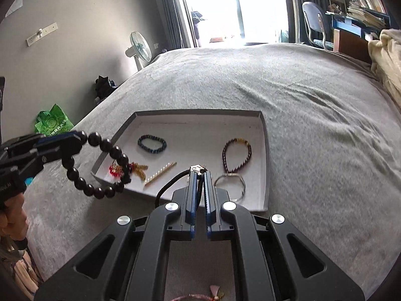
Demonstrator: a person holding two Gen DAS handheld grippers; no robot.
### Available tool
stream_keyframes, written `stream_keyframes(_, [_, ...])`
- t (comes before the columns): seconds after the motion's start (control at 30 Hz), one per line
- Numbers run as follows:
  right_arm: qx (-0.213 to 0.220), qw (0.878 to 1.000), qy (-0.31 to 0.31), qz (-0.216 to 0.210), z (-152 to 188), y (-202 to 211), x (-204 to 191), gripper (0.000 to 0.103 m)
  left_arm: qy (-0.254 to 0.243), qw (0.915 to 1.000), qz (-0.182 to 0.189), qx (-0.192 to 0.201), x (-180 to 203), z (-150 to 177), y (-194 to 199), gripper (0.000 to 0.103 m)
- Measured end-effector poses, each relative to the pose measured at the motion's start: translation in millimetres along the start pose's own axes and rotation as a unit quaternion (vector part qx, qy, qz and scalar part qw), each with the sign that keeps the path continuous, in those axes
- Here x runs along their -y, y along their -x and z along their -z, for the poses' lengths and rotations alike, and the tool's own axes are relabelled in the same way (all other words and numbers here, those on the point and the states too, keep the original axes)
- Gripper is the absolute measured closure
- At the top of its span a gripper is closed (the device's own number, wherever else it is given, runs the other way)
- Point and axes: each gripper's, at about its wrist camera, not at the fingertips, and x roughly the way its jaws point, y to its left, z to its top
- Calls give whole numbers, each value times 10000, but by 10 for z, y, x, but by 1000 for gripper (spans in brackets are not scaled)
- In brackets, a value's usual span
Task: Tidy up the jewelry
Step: 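Carry the bead bracelet and hair tie into the tray and open both tools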
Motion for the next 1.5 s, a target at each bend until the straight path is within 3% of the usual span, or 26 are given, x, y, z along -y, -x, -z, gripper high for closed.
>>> stream_keyframes(0.37, [-110, 9998, -91, -112, -236, -310, 40, 97, 189, 9998, 1, 13, -251, -315, -213, 88])
stream_keyframes(0.7, [-323, 9993, -181, -50, -300, -646, 62, 97, 474, 9984, 170, -249, -459, -383, -686, 88])
stream_keyframes(1.13, [-484, 9977, -445, 137, -380, -1022, 228, 97, 1060, 9929, 458, -289, -539, -455, -1185, 88])
stream_keyframes(1.33, [-619, 9967, -481, 206, -347, -1217, 210, 97, 1281, 9901, 273, -508, -724, -327, -1437, 88])
stream_keyframes(1.5, [-705, 9958, -506, 286, -324, -1307, 249, 97, 1133, 9908, -236, -708, -818, -258, -1538, 88])
